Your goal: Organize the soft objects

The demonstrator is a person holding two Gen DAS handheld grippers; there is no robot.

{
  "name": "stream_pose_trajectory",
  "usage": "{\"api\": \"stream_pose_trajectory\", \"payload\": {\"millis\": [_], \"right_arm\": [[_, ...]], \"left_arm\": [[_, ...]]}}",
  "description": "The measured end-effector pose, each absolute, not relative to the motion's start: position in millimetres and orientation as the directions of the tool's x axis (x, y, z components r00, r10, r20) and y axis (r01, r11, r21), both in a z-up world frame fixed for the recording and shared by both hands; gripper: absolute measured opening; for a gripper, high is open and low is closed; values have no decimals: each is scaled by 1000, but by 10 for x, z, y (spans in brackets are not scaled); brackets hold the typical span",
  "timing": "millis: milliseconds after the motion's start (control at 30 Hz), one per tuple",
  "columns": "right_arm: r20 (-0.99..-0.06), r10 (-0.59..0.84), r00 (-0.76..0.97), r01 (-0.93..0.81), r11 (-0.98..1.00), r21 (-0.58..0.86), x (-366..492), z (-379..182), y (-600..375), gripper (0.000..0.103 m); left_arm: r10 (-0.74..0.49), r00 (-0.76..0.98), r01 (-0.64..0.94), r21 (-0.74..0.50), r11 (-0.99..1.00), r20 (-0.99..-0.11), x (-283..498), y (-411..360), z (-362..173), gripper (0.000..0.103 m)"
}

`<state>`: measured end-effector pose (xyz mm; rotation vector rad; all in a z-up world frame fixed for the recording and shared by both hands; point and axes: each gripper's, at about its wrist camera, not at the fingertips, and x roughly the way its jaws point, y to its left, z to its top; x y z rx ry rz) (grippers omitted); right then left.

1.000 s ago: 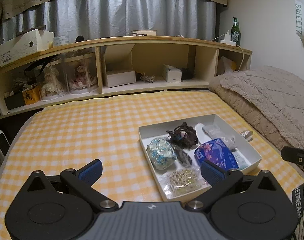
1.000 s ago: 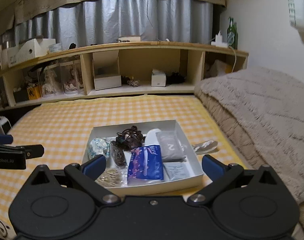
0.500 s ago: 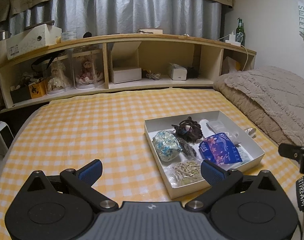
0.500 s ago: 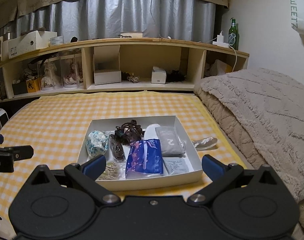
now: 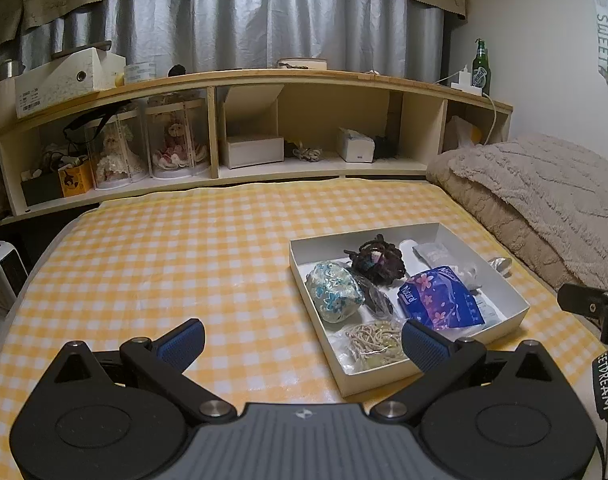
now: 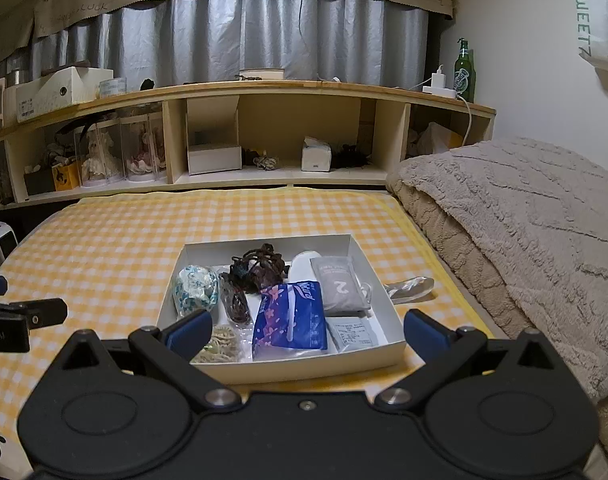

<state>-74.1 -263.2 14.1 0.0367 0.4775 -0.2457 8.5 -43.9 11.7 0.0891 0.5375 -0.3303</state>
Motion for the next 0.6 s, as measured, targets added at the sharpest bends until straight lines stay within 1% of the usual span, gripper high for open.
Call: {"api": "stream_pose_trajectory", "payload": {"millis": [600], "right_arm": [[-462,-227,857,246,969,-20,-744,137,-2615,103]], "left_arm": [[-288,808,332,-7,943,-514,82,-424,122,103]]}}
